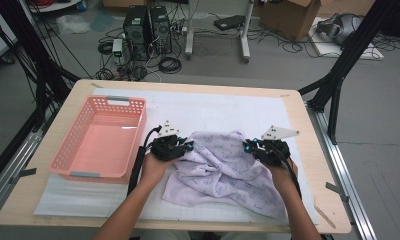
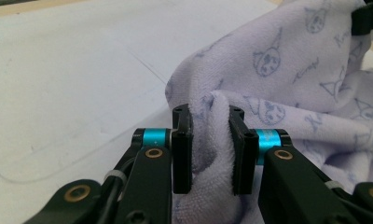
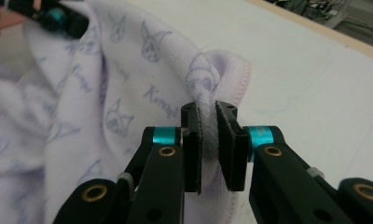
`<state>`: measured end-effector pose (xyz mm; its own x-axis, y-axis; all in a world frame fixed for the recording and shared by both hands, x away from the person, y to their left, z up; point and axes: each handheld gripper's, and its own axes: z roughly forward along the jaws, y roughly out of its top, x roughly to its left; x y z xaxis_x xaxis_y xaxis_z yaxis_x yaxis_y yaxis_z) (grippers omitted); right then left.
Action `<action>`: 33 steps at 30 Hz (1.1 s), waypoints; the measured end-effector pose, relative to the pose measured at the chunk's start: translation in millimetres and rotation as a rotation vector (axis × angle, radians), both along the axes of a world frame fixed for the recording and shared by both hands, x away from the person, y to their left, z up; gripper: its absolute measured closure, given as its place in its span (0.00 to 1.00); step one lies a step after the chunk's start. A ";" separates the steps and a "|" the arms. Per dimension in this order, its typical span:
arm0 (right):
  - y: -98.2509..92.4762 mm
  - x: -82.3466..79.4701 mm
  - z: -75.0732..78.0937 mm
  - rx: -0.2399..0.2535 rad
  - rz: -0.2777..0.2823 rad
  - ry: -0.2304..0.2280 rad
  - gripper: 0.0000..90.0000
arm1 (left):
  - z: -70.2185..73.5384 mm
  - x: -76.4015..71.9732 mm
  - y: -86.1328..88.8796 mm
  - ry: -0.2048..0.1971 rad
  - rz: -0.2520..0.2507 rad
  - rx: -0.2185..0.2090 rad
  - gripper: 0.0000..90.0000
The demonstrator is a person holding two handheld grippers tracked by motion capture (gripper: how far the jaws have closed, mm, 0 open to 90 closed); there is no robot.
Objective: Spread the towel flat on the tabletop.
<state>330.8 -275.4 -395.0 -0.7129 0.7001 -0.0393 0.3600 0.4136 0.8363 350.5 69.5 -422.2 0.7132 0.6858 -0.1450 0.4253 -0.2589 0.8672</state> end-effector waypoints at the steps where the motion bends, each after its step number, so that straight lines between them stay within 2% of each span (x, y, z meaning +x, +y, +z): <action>1: -0.9 -6.2 -3.4 -0.001 0.011 -0.005 0.90 | -1.4 -2.7 0.6 0.001 -0.005 0.001 0.82; 4: -2.6 -24.4 -14.2 0.006 0.048 0.007 0.90 | -4.6 -11.0 2.1 0.013 -0.021 0.008 0.80; 6: -2.9 -35.7 -20.4 0.003 0.074 0.007 0.90 | -4.6 -14.1 3.0 0.026 -0.039 0.026 0.75; 8: -3.1 -44.0 -25.7 -0.008 0.093 0.009 0.90 | -2.1 -15.4 5.5 0.040 -0.034 0.001 0.66; 12: -2.5 -52.2 -27.9 -0.036 0.109 0.011 0.90 | 8.3 -11.6 13.3 0.029 -0.004 -0.048 0.53; 16: -1.5 -52.8 -29.5 -0.042 0.112 0.016 0.90 | 21.2 -3.3 17.1 0.006 0.031 -0.100 0.50; 18: -0.5 -53.3 -30.2 -0.046 0.117 0.017 0.90 | 24.1 3.4 15.8 0.010 0.034 -0.102 0.50; 20: 0.4 -53.5 -30.7 -0.048 0.117 0.017 0.90 | 21.6 11.7 11.3 0.035 0.041 -0.089 0.50; 22: 0.4 -53.6 -31.5 -0.047 0.121 0.025 0.90 | 14.6 18.4 5.0 0.072 0.033 -0.109 0.48; 23: 0.6 -53.7 -32.1 -0.050 0.126 0.028 0.90 | 8.9 21.6 0.3 0.102 0.022 -0.106 0.47; 26: 1.5 -54.8 -34.5 -0.073 0.151 0.059 0.90 | -4.1 25.0 -11.2 0.164 -0.011 -0.066 0.43; 28: 0.6 -55.7 -34.1 -0.079 0.154 0.062 0.90 | -9.6 23.0 -19.7 0.167 -0.050 -0.021 0.45; 31: -2.5 -56.1 -31.3 -0.065 0.157 0.063 0.84 | -11.7 16.1 -29.7 0.103 -0.113 0.059 0.69; 33: -5.7 -55.3 -26.5 -0.019 0.146 0.071 0.73 | -11.5 12.4 -33.4 0.068 -0.121 0.085 0.83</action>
